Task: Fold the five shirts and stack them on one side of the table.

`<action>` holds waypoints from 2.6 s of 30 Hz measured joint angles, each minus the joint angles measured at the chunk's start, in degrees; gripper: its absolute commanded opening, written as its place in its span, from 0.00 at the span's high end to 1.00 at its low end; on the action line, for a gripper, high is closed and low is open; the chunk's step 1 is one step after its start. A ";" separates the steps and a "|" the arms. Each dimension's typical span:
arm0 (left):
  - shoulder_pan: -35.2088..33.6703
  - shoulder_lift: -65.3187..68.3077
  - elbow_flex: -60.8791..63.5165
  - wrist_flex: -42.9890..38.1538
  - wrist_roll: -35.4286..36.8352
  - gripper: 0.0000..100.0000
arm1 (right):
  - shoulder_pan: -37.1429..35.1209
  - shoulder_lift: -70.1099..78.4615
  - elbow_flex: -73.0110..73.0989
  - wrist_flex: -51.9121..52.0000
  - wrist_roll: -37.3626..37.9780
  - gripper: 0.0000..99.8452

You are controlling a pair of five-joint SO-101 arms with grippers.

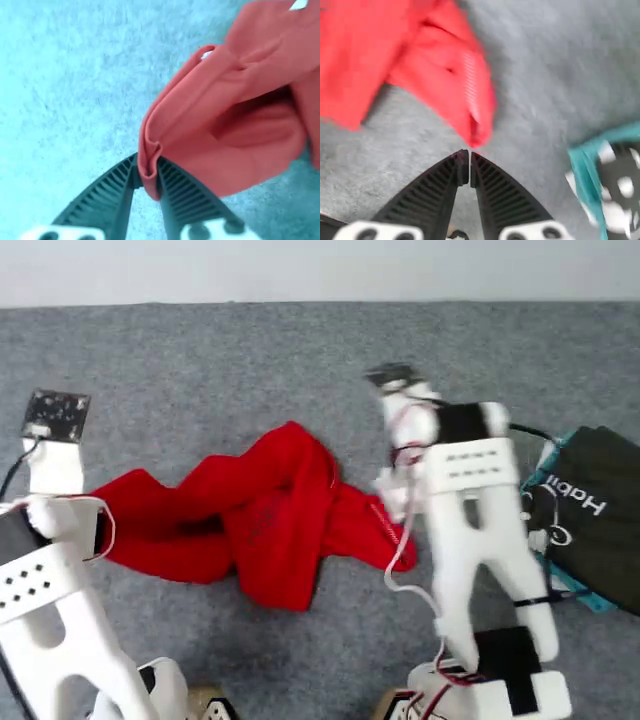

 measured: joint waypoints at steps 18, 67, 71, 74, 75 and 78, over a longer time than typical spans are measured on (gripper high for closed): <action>-3.43 0.00 9.32 -8.88 -0.35 0.99 | -8.18 28.66 -22.86 -11.69 -8.62 0.71; -3.43 0.00 9.32 -9.14 -0.35 0.99 | -6.77 66.37 -71.47 -6.07 -7.56 0.73; -3.43 0.00 10.73 -9.23 -0.35 0.99 | -8.44 70.33 -71.47 -10.64 -7.56 0.73; -3.43 0.00 12.48 -9.23 -0.35 0.99 | -9.85 72.62 -71.47 -12.04 -7.56 0.73; -3.43 0.00 13.01 -9.23 -0.35 0.99 | -10.29 73.23 -71.47 -12.31 -7.56 0.73; -3.52 0.00 14.15 -9.23 -0.35 0.99 | -11.52 74.90 -71.47 -12.31 -7.56 0.73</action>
